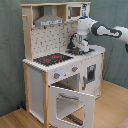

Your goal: Play with the kitchen

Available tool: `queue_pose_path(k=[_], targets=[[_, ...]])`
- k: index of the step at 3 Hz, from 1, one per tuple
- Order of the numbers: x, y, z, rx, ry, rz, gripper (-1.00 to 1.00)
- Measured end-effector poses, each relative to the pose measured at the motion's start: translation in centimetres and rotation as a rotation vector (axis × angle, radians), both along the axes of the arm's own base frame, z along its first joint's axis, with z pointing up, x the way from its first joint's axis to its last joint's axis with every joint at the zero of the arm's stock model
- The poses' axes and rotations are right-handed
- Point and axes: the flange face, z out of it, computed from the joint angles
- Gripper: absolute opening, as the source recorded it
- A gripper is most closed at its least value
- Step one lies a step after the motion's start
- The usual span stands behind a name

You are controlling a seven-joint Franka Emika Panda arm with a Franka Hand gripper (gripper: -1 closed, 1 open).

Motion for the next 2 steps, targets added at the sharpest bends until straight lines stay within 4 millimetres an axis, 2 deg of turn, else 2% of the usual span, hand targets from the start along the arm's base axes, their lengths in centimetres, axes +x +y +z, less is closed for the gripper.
queue_pose_path(k=[1,2], targets=[[-0.31,0.79,-0.27,0.002,0.003,-0.039,-1.0],[-0.33,0.84,-0.27,0.002,0.003,-0.04,1.0]])
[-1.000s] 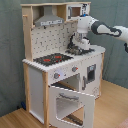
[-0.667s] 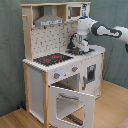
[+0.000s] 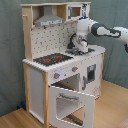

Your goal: Play with the kitchen

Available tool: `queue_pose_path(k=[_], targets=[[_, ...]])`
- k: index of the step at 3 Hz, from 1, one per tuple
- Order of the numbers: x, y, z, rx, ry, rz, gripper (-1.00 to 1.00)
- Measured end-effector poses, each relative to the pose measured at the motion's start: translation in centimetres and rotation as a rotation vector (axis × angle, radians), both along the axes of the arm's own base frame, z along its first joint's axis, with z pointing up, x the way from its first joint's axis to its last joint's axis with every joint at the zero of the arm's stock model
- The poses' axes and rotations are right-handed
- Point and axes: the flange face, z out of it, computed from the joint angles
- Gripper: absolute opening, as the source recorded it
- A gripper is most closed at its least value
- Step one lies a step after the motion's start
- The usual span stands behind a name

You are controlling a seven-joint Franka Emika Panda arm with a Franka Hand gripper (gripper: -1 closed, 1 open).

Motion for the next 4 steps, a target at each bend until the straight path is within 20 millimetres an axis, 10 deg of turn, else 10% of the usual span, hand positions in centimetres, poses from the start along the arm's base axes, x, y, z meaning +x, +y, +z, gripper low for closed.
queue_pose_path(k=[3,4], targets=[[-5.2,-0.8,8.1,-0.038,-0.055,-0.028,1.0],[-7.6,4.1,8.1,-0.043,-0.066,0.061,1.0]])
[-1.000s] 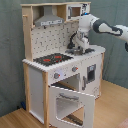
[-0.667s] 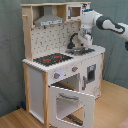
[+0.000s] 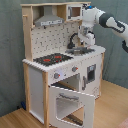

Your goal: Play with the kitchen

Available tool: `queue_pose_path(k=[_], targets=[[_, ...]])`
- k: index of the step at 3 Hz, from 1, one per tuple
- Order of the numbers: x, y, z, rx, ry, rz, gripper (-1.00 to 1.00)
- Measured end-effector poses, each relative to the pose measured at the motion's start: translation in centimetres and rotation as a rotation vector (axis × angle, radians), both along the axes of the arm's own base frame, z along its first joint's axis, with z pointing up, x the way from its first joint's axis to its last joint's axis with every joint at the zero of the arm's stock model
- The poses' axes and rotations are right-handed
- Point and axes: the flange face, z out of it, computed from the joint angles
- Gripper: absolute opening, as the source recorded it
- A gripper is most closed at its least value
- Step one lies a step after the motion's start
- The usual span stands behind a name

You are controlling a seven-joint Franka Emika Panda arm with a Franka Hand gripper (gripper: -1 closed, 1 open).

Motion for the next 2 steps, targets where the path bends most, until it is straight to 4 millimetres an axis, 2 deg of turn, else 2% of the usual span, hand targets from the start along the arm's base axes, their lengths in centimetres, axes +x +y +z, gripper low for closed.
queue_pose_path(k=[1,2], targets=[[-3.4,4.9,0.4,-0.033,-0.018,0.104,1.0],[-7.5,8.1,2.0,-0.09,-0.062,0.178,1.0]])
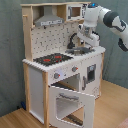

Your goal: Play with the kitchen

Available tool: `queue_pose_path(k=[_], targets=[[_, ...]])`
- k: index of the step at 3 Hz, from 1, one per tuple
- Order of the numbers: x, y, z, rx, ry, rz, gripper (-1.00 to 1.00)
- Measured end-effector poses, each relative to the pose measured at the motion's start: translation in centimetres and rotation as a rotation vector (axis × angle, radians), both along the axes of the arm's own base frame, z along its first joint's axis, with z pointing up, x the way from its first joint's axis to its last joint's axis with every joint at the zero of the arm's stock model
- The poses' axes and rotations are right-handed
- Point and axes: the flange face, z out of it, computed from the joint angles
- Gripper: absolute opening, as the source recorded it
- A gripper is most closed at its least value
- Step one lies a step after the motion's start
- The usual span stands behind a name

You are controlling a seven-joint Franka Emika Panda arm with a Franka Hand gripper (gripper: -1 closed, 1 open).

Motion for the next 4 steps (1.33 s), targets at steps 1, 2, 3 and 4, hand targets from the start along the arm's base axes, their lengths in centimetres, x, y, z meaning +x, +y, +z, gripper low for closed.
queue_pose_path(k=[1,2,3,4], targets=[[-4.1,2.7,1.2,-0.065,-0.056,0.06,1.0],[-8.3,5.5,1.9,-0.128,-0.119,0.117,1.0],[-11.9,8.3,1.8,-0.194,-0.185,0.177,1.0],[-15.0,10.6,1.3,-0.263,-0.249,0.234,1.0]])
